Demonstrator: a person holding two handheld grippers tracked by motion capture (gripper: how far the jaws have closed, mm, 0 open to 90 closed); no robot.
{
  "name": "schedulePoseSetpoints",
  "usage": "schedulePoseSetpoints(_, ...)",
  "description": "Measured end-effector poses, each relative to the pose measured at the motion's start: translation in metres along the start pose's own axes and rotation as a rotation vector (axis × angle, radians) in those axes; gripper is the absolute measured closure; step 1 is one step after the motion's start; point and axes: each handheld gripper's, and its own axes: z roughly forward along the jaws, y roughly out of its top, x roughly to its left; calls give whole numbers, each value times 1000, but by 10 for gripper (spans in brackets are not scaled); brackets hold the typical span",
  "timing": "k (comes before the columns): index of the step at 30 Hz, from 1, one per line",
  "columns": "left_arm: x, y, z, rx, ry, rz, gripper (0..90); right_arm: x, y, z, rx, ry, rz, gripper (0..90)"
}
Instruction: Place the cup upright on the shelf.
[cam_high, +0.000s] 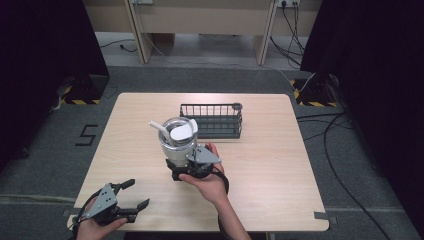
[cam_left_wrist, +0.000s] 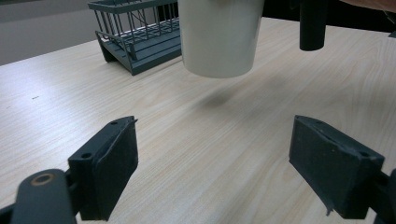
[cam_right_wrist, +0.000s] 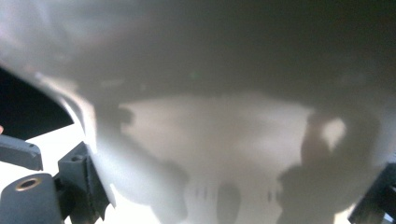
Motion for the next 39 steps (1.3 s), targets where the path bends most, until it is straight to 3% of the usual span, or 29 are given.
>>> schedulePoseSetpoints(39, 0, 0, 0, -1, 0, -3, 150, -62, 38, -16, -53, -191, 23, 112)
